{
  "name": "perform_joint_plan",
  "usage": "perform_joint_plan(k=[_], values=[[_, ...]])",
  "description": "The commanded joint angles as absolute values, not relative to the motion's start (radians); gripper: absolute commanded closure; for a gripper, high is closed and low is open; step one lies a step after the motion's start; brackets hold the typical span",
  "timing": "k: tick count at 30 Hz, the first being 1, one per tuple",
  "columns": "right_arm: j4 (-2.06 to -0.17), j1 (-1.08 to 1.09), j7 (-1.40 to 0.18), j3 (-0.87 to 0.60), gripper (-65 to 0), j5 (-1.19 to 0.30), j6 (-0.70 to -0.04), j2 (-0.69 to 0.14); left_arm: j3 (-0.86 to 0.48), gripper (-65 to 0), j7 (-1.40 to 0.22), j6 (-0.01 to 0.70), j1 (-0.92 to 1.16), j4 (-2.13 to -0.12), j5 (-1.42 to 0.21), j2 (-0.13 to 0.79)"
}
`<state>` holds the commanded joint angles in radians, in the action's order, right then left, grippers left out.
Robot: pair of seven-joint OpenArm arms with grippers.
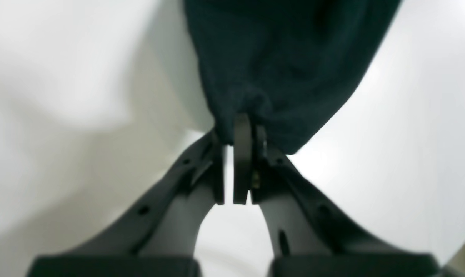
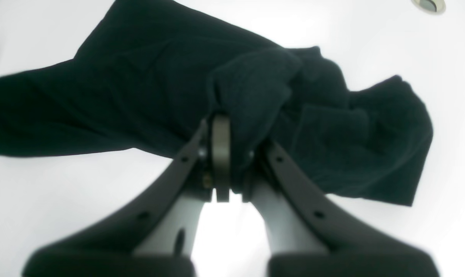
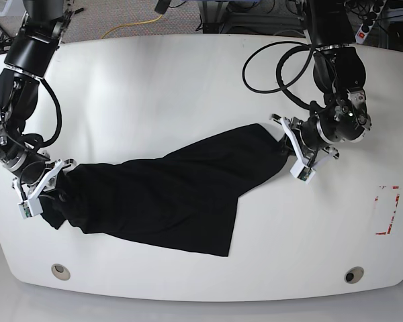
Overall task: Fold the T-shirt properly
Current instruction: 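Grasp the shirt corner with the left gripper, then lift and stretch the shirt between both grippers, then lay it down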
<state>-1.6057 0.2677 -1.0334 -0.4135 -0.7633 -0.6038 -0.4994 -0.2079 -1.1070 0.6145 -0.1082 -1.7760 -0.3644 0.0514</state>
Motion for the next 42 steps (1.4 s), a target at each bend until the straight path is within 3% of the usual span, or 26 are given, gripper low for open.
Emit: perform_joint_plan(k=[8,14,21,25,36,42], values=[[-1.534,0.390,-1.033,-0.407,0.0,-0.677,-0.604,-0.496,-0.209,0.0,-1.113,0.552,-0.216,-1.862,-0.364,0.091],[-1.531,0.473,-1.033,-0.404,0.0,-0.602,-0.604,-0.493,-0.229,0.0,-1.113,0.547,-0.308,-1.888,-0.364,0.122],[-1.531,0.611,-1.012,-0.285,0.0,-0.487,-0.608,-0.493,-0.272,0.0,-1.113,0.544,-0.443,-1.882,-0.363,0.165],[-1.531,0.702,-0.987,-0.208,0.0,-0.423,-0.610,-0.498,-0.278,0.0,-1.113,0.501,-0.532,-1.859,-0.364,0.197],[-1.531,0.935,-0.990,-0.137,0.0,-0.331,-0.611,-0.504,-0.420,0.0,-1.116,0.509,-0.653,-1.831,-0.371,0.243],[-1.531,1.003,-0.992,-0.136,0.0,-0.332,-0.611,-0.533,-0.447,0.0,-1.148,0.512,-0.756,-1.825,-0.371,0.332]])
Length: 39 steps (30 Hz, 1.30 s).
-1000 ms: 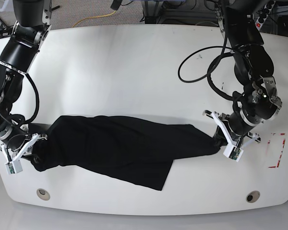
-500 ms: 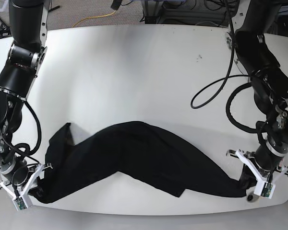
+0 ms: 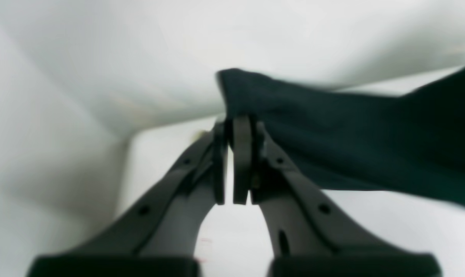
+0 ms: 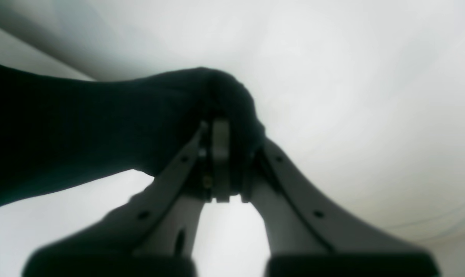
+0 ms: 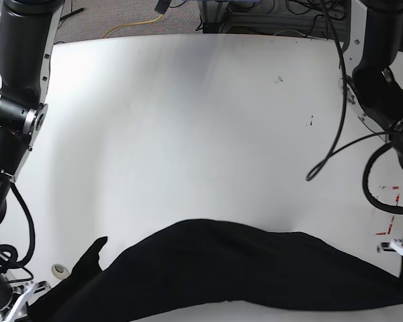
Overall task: Fold the T-shirt properly
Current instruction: 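Lift and stretch the shirt between both grippers, then lay it down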
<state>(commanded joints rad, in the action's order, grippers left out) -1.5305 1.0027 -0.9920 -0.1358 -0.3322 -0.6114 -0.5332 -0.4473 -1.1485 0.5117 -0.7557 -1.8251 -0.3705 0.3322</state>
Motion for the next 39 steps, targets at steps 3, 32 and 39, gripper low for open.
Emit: perform_joint_plan(k=[3,32,39], values=[[-1.531,1.021,-0.993,-0.136,0.0,-0.332,-0.611,-0.552,-0.447,0.0,-1.148,0.512,-0.792,-1.824,-0.371,0.374],[-1.363,1.168,-0.993,-0.137,0.0,-0.334,-0.604,-0.556,-0.513,0.0,-1.150,0.507,-0.980,-1.675,-0.371,0.472],[-1.363,1.194,-1.017,-0.136,0.0,-0.340,-0.604,-0.552,-0.493,0.0,-1.150,0.510,-0.995,-1.675,-0.371,0.489]])
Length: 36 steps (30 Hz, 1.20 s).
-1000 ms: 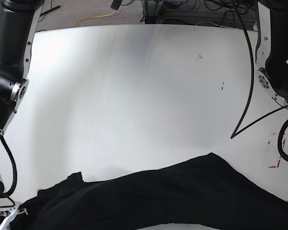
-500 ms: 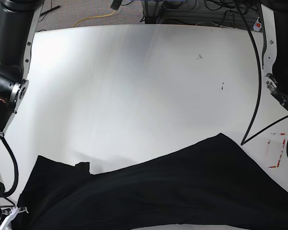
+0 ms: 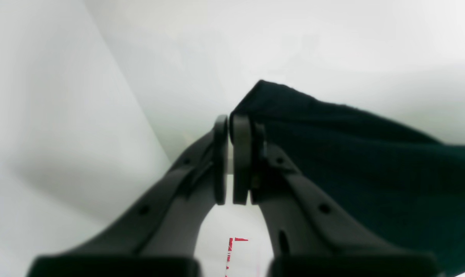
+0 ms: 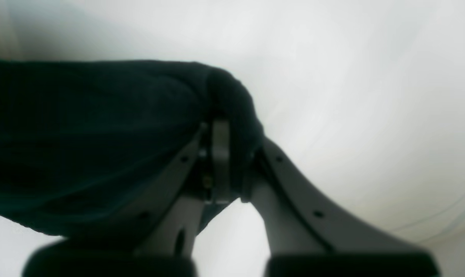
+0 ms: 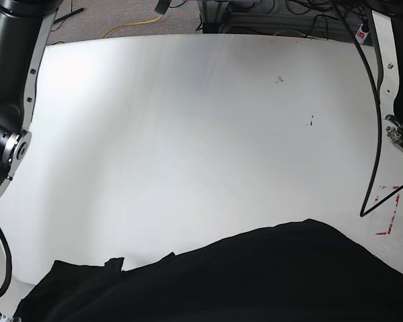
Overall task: Fold the T-shirt properly
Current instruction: 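Lift and stretch the shirt between both grippers, then lay it down, then release the left gripper and move it to the shirt's narrow end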
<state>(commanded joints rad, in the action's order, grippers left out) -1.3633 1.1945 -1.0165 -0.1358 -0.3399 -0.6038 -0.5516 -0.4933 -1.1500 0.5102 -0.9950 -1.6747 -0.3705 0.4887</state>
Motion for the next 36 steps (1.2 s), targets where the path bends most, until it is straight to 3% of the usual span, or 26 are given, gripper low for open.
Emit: perform_joint_plan(k=[6,11,18,22,30,34,36], values=[[-1.374,1.116,-1.017,-0.148,0.0,-0.340,-0.607,-0.552,-0.490,0.0,-1.152,0.513,-0.946,-1.679,-0.372,0.490],[-1.455,0.961,-1.020,-0.246,0.0,-0.341,-0.610,-0.549,-0.490,0.0,-1.152,0.515,-0.862,-1.687,-0.375,0.487],[-1.575,0.733,-1.021,-0.331,0.0,-0.341,-0.611,-0.503,-0.499,0.0,-1.150,0.533,-0.728,-1.705,-0.432,0.487],[-1.664,0.561,-1.021,-0.381,0.0,-0.341,-0.611,-0.481,-0.568,0.0,-1.150,0.533,-0.601,-1.755,-0.469,0.487],[-1.794,0.305,-1.021,-0.467,0.0,-0.341,-0.611,-0.387,-0.573,0.0,-1.150,0.533,-0.387,-1.856,-0.498,0.481],[-1.844,0.214,-1.017,-0.472,0.0,-0.341,-0.613,-0.355,-0.573,-0.7,-1.145,0.533,-0.298,-1.867,-0.495,0.421],[-1.862,0.185,-1.015,-0.472,0.0,-0.341,-0.613,-0.343,-0.572,-4.7,-1.145,0.529,-0.271,-1.863,-0.493,0.407]])
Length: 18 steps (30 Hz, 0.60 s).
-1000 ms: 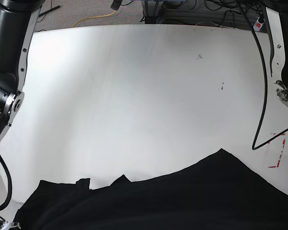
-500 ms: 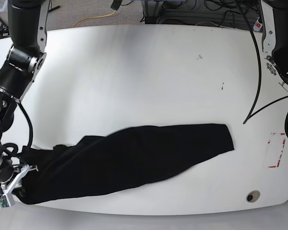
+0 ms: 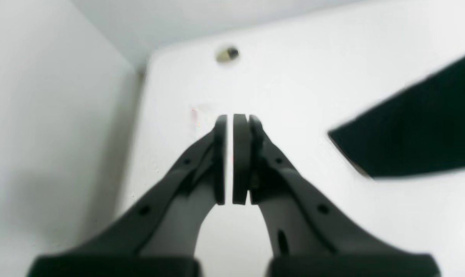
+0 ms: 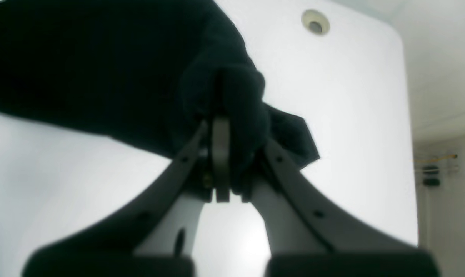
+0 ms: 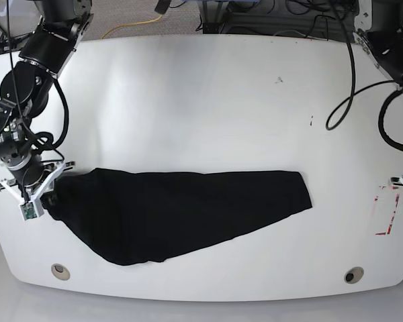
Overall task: Fold the T-shirt properly
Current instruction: 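Release the left gripper and move it to the shirt's narrow end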
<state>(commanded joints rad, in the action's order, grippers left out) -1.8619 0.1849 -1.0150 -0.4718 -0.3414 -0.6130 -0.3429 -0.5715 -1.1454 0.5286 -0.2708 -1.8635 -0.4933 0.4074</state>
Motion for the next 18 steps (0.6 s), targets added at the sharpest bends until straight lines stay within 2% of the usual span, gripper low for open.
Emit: perform_joint_plan(k=[6,7,18], values=[[-1.897,0.139,-1.015,-0.472,0.0,-0.341,-0.613,-0.323,-0.625,-35.6,-1.145,0.527,-0.254,-1.765,-0.493,0.298],[-1.897,0.139,-1.015,-0.472,0.0,-0.341,-0.613,-0.323,-0.634,-37.1,-1.145,0.527,-0.254,-1.730,-0.495,0.280],[-1.897,0.136,-1.018,-0.472,0.0,-0.341,-0.613,-0.323,-0.636,-37.2,-1.082,0.527,-0.286,-1.443,-0.498,0.166]])
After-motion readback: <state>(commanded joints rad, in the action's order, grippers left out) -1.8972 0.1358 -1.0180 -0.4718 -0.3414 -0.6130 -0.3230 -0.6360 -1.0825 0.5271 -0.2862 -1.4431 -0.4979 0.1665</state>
